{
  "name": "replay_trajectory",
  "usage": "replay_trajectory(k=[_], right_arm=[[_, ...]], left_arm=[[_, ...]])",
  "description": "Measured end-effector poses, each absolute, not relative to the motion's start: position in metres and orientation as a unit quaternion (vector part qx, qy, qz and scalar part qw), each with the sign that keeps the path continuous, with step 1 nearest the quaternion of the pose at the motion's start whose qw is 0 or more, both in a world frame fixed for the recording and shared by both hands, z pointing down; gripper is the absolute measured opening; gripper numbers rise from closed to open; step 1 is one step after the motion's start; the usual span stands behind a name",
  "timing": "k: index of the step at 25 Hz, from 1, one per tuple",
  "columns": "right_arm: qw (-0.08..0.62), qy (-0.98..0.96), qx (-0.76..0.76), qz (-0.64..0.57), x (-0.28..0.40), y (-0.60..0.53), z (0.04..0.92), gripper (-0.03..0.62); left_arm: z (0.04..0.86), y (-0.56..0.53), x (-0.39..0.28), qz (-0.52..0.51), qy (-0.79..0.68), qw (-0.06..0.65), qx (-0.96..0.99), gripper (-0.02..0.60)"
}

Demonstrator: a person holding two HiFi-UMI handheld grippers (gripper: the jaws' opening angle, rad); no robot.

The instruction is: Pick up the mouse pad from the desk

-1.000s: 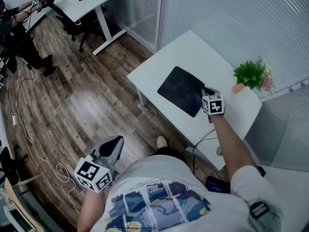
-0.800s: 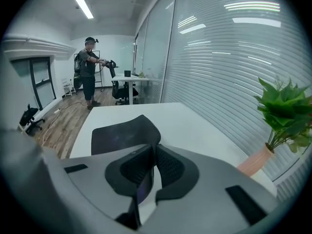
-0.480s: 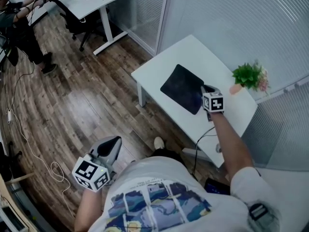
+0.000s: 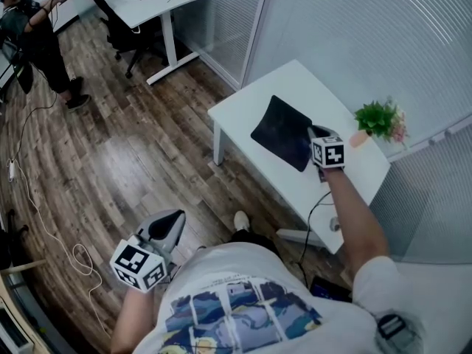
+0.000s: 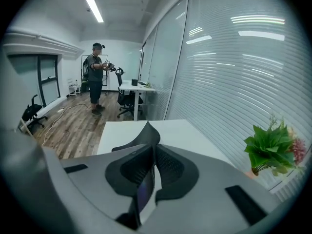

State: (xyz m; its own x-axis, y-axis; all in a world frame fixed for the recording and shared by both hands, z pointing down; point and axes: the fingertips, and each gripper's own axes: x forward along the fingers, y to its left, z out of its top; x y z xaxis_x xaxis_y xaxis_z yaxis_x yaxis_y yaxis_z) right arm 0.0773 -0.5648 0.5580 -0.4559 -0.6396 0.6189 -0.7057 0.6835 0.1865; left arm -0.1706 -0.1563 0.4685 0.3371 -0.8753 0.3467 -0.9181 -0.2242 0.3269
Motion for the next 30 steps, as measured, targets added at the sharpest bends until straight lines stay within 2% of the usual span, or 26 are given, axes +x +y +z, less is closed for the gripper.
replay_trajectory(k=[30], right_arm=[[0.270, -0.894, 0.358, 0.000, 0.043, -0.442, 0.392, 0.027]], left_arm=[[0.485, -0.072, -0.158, 0.021, -0.532, 0.250, 0.809, 0.002]])
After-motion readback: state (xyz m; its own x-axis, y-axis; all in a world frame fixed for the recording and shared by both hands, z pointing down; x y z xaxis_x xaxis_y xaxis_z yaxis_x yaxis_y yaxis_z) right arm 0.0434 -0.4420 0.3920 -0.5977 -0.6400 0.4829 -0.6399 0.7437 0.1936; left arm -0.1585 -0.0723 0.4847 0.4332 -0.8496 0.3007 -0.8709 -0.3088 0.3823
